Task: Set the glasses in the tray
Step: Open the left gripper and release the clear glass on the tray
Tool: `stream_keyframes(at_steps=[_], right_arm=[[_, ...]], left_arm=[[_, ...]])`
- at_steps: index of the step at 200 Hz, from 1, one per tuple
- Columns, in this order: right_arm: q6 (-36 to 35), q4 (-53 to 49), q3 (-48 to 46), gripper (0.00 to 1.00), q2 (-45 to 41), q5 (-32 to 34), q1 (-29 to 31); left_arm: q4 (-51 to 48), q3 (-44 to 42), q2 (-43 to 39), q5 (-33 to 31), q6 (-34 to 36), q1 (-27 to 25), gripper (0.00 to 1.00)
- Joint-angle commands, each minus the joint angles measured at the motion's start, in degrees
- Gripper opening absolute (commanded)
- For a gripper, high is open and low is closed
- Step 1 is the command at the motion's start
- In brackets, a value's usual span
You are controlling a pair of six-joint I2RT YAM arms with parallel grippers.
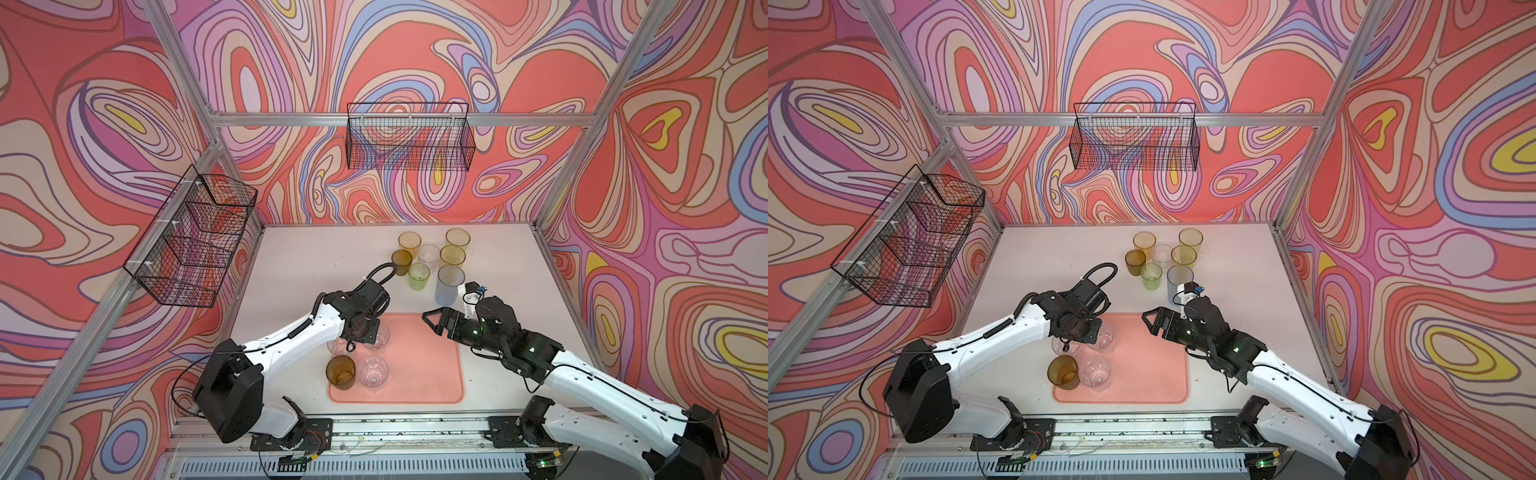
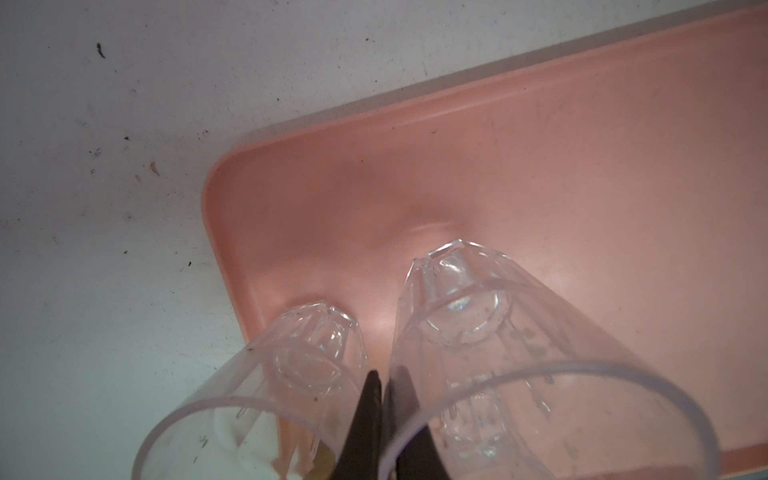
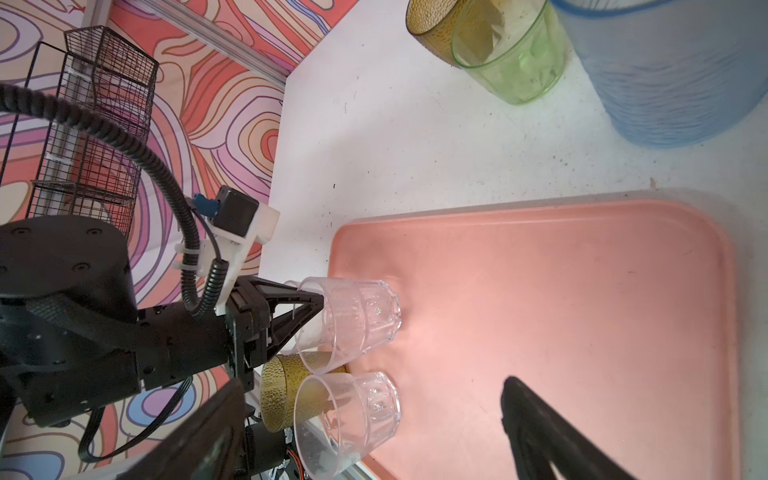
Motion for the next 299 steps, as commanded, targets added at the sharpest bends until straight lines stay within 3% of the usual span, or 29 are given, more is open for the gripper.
stream_keyframes(at_steps=[1, 115, 167, 238, 299], right_arm=[[-0.6, -0.7, -0.1, 0.98, 1.0, 1.0, -0.3], [-0.8, -0.2, 0.5, 0.98, 3.1, 0.8, -0.3], [-0.9, -0.5, 0.8, 0.98, 3.1, 0.9, -0.3], [-1.1, -2.0, 1.7, 0.98, 2.6, 1.3, -0.3], [-1.7, -3.9, 3.6, 0.98, 2.8, 1.4, -0.3]], left_arm=[[-1.2, 1.5, 0.9, -0.8, 0.4, -0.4, 0.11], [-0.8, 2.4, 2.1, -0.9, 1.2, -0.5, 0.24], [-1.7, 3.9, 2.0, -2.2, 1.6, -0.5, 0.37], [-2.5, 6.5, 0.5, -4.2, 3.4, -0.5, 0.47], [-5.1, 11.0, -2.0, -6.9, 7.4, -0.4, 0.65]])
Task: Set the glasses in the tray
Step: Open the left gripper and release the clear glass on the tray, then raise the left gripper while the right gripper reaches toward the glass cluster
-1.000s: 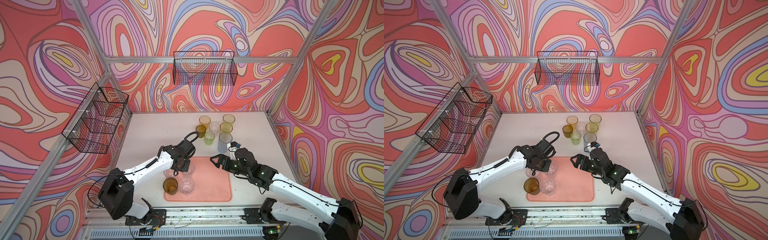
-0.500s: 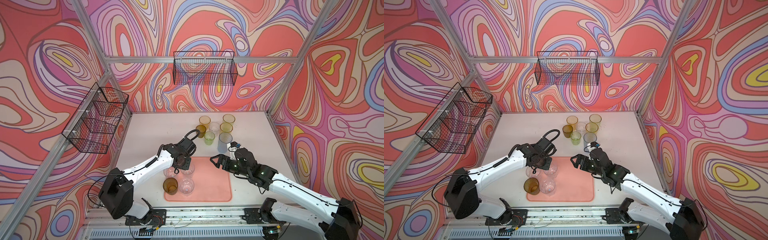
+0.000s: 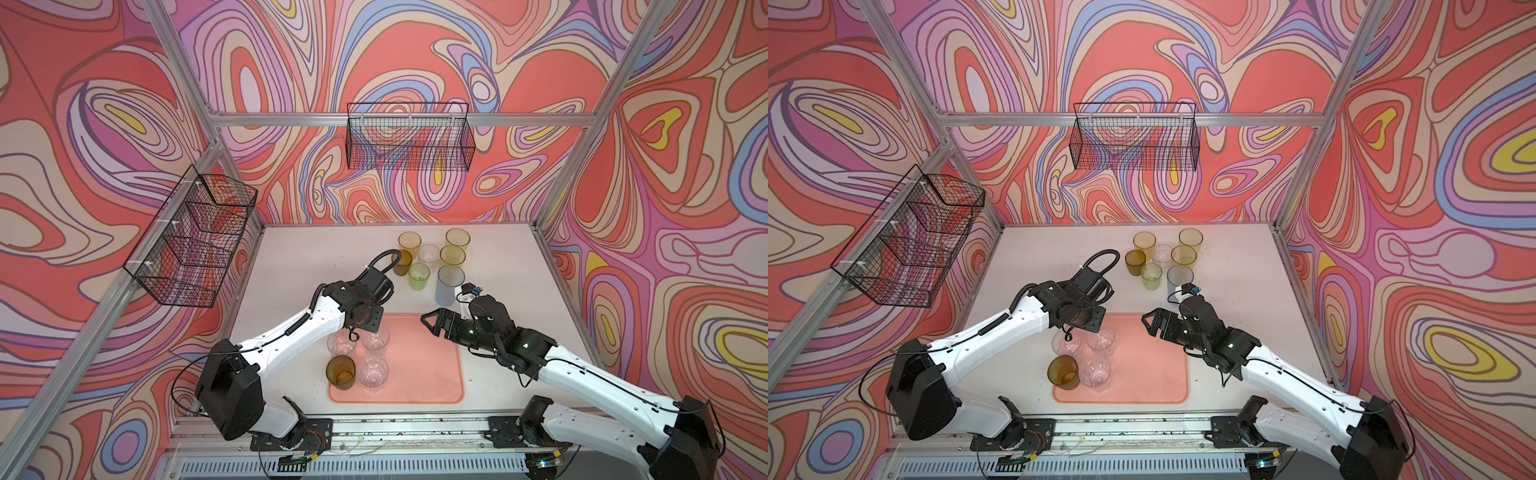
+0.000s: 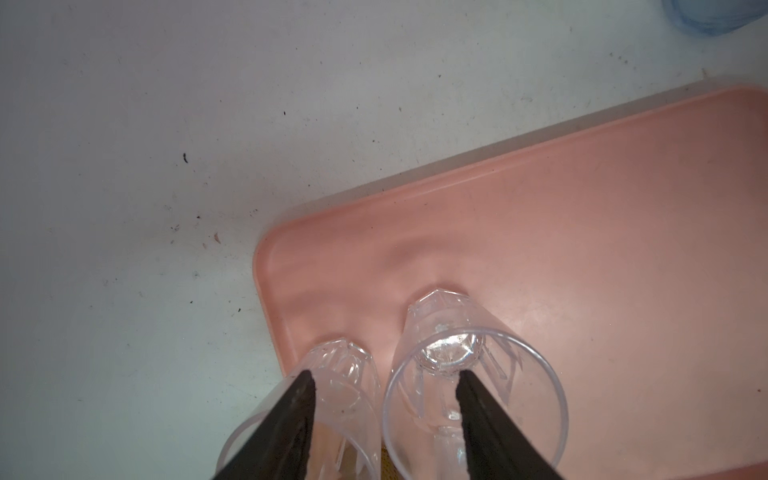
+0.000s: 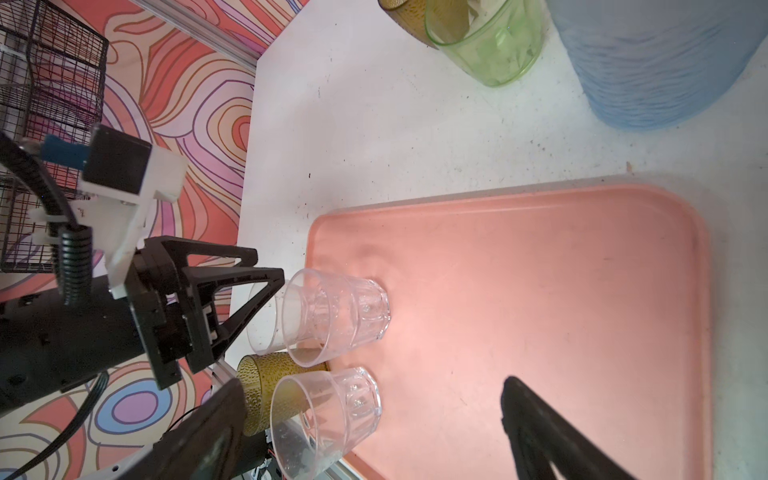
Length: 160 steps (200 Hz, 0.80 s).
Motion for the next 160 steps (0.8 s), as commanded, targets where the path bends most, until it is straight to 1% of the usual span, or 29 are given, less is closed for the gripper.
stream_keyframes(at_steps=[1, 29, 36, 48, 64, 85, 97, 121, 137, 160], right_arm=[[-1.1, -1.6, 2.2, 0.98, -0.1, 1.0, -0.2], [-1.0, -2.3, 2.5, 0.98, -0.5, 1.0, -0.3], [-1.0, -2.4, 2.6, 0.98, -0.7, 1.0, -0.3], [-1.0, -3.0, 2.9, 0.98, -0.7, 1.0, -0.3], [-1.0, -3.8, 3.4, 0.98, -1.0, 0.8, -0.3], [-1.1, -4.8, 4.0, 0.98, -1.6, 1.1, -0.3], [-1.2, -5.8, 4.7, 0.98, -1.7, 1.4, -0.3], [-2.7, -8.5, 7.3, 0.99, -1.1, 2.2, -0.3], [-4.9, -11.7, 10.4, 0.99, 0.1, 4.3, -0.3], [-8.8, -17.2, 16.5, 0.99, 3.2, 6.7, -0.3]], left_arm=[[-3.4, 2.9, -2.4, -2.2, 2.9, -0.4, 0.66], [-5.6, 5.3, -3.7, -3.5, 5.8, -0.4, 0.80], [-6.3, 5.9, -3.9, -3.8, 6.5, -0.3, 0.91], [-7.2, 7.0, -4.5, -2.9, 7.6, -0.3, 1.00], [-6.6, 7.0, -6.5, -0.6, 7.9, -0.4, 1.00], [-2.3, 4.7, -10.5, 3.3, 8.5, -0.4, 1.00], [0.0, 3.3, -12.3, 3.6, 8.7, -0.4, 1.00], [3.4, 0.6, -14.9, 2.4, 9.5, -0.4, 1.00], [5.6, -1.7, -16.3, 2.3, 10.4, -0.4, 1.00], [6.7, -3.7, -16.8, 4.2, 10.7, -0.4, 1.00]])
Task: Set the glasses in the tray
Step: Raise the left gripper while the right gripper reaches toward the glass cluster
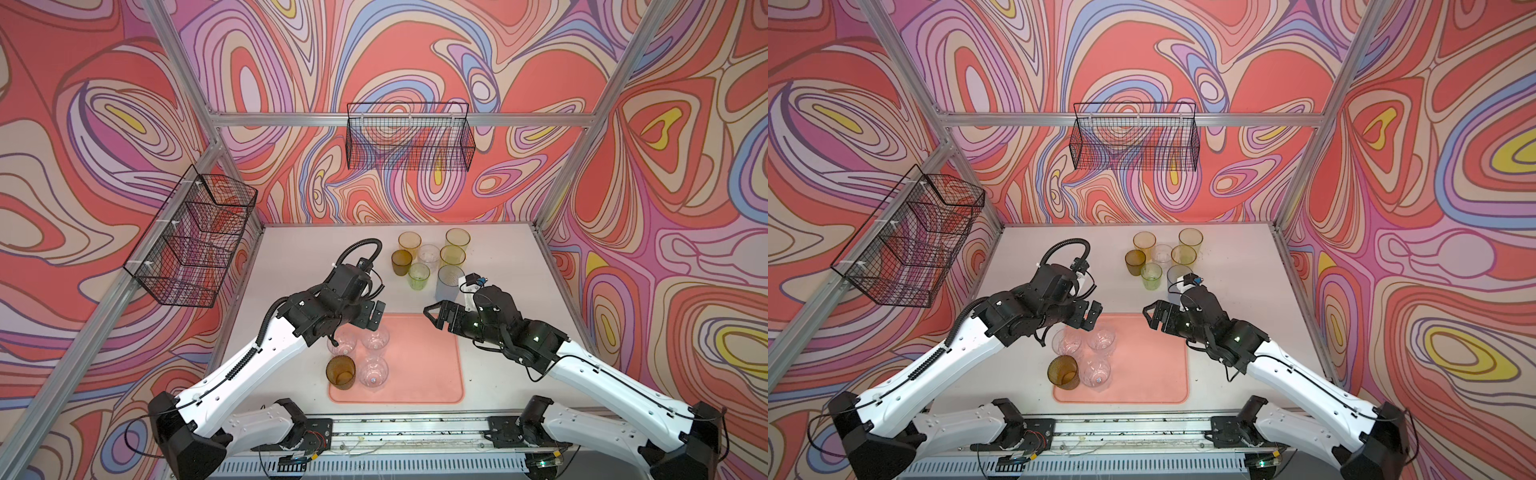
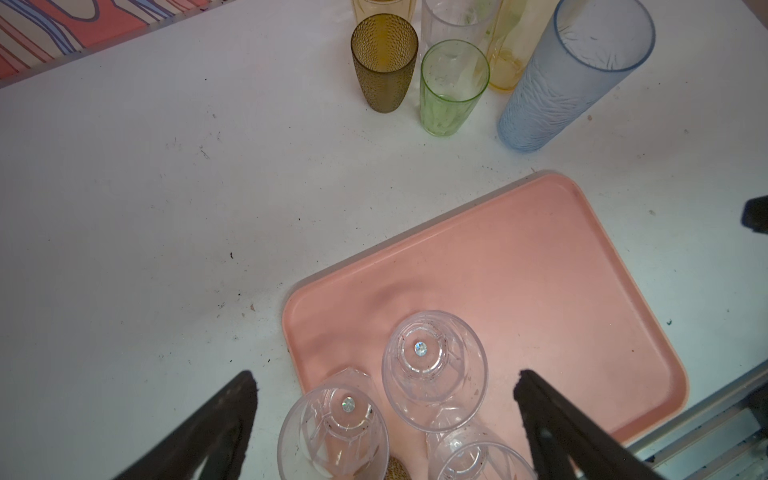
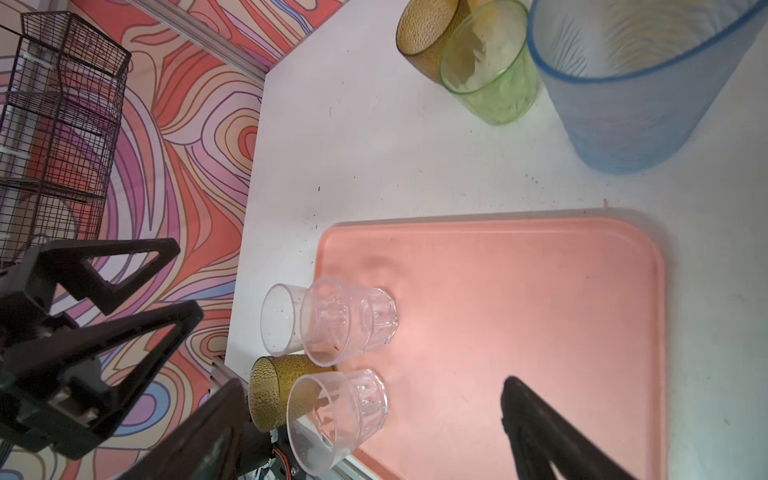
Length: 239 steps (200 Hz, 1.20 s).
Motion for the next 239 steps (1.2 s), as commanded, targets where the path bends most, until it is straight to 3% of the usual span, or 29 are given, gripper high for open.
stream_keyframes(at_steps=[1, 37, 90, 135, 174, 239], right_arm=[[-5.5, -6.7, 6.0, 0.98, 2.8, 3.9, -0.3], [-10.8, -14.1, 16.5, 0.98, 9.3, 7.2, -0.3], [-13.5, -12.8, 25.1, 0.98, 19.0, 7.5, -0.4], [-17.3, -13.2, 34.1, 0.98, 28.8, 8.6, -2.6], [-21.6, -16.5, 44.3, 0.98, 38.7, 14.2, -4.3], [-24.1, -19.0, 57.5, 0.78, 54.7, 11.0, -7.9]], left_arm=[[3.1, -2.4, -0.7, 1.9, 1.7, -0.2, 1.00], [6.0, -5.0, -3.6, 3.9, 3.2, -0.2, 1.00], [9.6, -8.3, -9.1, 3.9, 3.0, -0.2, 1.00], [9.6, -8.4, -8.9, 3.7, 2.3, -0.2, 1.00], [8.6, -7.7, -9.1, 3.7, 2.0, -0.2, 1.00], [9.5, -9.0, -11.7, 2.1, 1.2, -0.2, 1.00]])
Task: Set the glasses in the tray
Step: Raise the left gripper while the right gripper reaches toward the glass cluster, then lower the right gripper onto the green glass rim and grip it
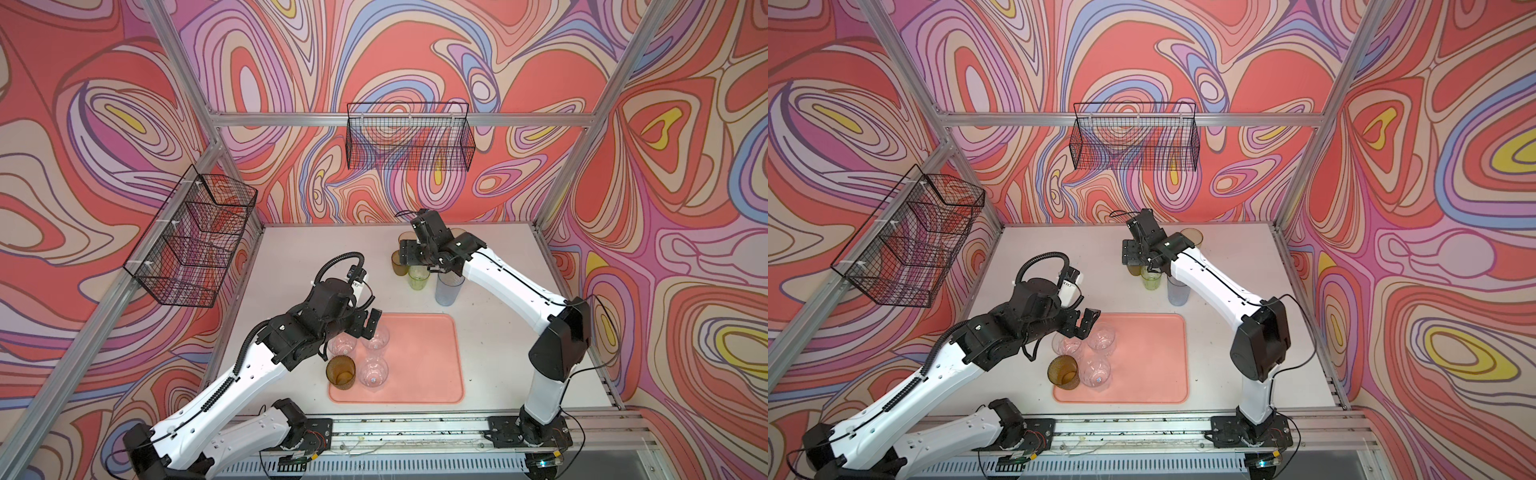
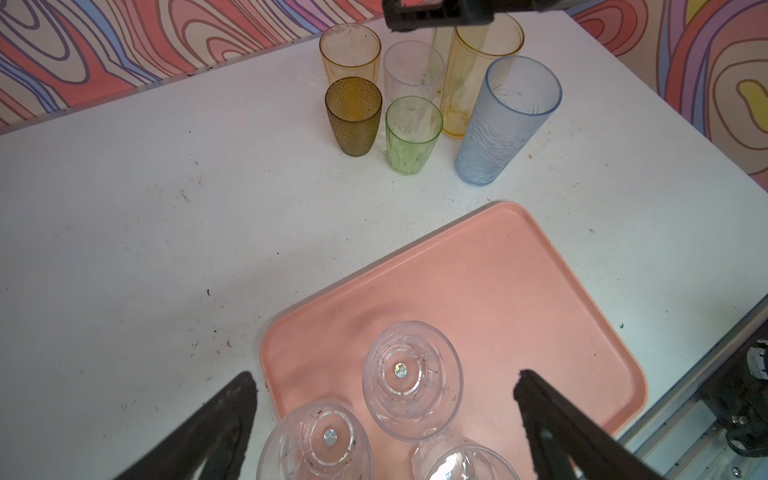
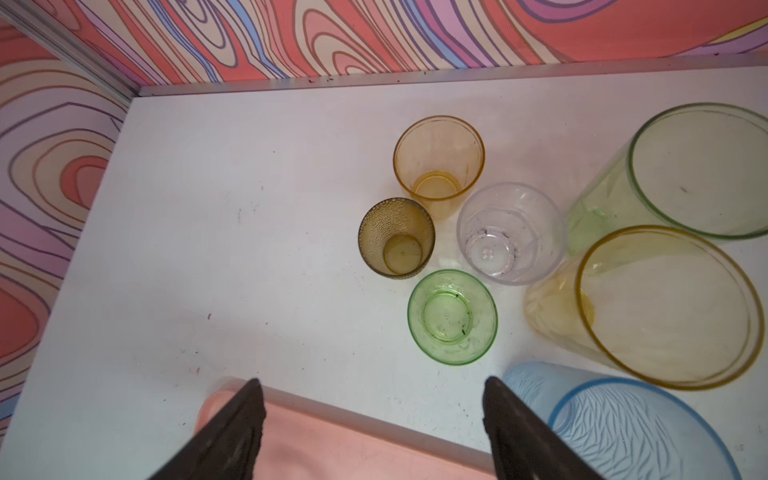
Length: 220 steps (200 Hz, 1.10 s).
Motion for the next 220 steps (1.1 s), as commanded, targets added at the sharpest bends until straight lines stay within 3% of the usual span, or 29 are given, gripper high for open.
stream_keyframes(at_steps=[1, 65, 99, 220], right_arm=[[-1.7, -2.2, 3.5, 0.78, 4.3, -1.2, -1.2], [-2.3, -5.8, 9.6, 0.61, 14.8, -2.1, -1.9], [-2.9, -6.1, 9.2, 0.50, 15.7, -0.6, -2.0], [-3.1, -4.4, 6.8, 0.32, 18.1, -1.8, -2.4]], left_arm=[[0.6, -0.4, -0.4, -0.9, -0.7, -0.2, 1.00], [0.0, -0.1, 0.6, -2.9, -0.5, -0.1, 1.00], [-0.2, -0.1, 0.9, -3.2, -0.5, -0.2, 1.00], [-0.8, 0.2, 2.5, -3.8, -0.6, -0.2, 1.00]])
